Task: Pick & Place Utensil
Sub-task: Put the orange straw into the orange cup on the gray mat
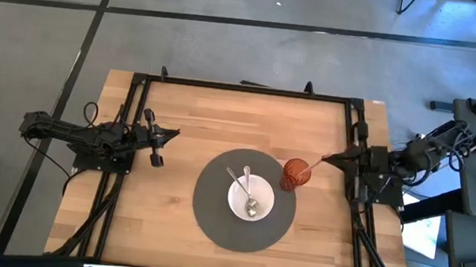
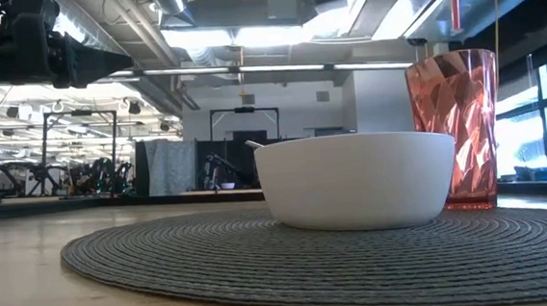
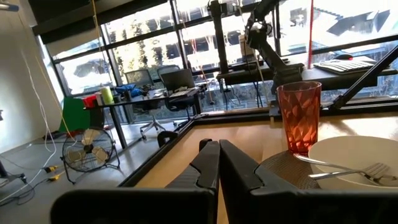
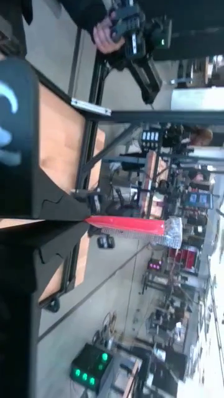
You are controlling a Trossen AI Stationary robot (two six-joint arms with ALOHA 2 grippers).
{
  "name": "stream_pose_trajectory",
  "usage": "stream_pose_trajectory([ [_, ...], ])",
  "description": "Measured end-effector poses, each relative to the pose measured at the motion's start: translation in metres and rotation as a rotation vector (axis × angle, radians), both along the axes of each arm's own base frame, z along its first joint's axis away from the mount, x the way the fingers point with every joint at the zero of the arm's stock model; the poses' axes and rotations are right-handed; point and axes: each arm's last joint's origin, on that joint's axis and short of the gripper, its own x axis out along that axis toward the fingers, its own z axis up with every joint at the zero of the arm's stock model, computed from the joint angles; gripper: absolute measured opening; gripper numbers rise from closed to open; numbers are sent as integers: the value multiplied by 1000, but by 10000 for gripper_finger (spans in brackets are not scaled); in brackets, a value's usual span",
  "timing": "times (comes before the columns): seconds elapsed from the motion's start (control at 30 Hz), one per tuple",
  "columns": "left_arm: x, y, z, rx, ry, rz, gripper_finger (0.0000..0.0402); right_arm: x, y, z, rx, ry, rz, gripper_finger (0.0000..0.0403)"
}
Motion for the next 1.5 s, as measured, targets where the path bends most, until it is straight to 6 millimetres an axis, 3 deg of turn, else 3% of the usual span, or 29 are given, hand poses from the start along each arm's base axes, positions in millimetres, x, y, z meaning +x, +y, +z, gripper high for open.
stream_pose_trajectory([
  [0.4,0,0,0,-2,-1,0,4,7,3,-39,-40,48,-71,0],
  [0.73,0,0,0,-5,-1,0,1,24,8,-104,-28,72,-119,0],
  [0.93,0,0,0,-4,-2,0,5,28,4,-132,38,109,-166,0],
  [1.33,0,0,0,-5,-2,0,5,41,2,-153,90,207,-230,5],
  [1.5,0,0,0,-34,-13,-5,4,44,3,-154,90,207,-222,63],
])
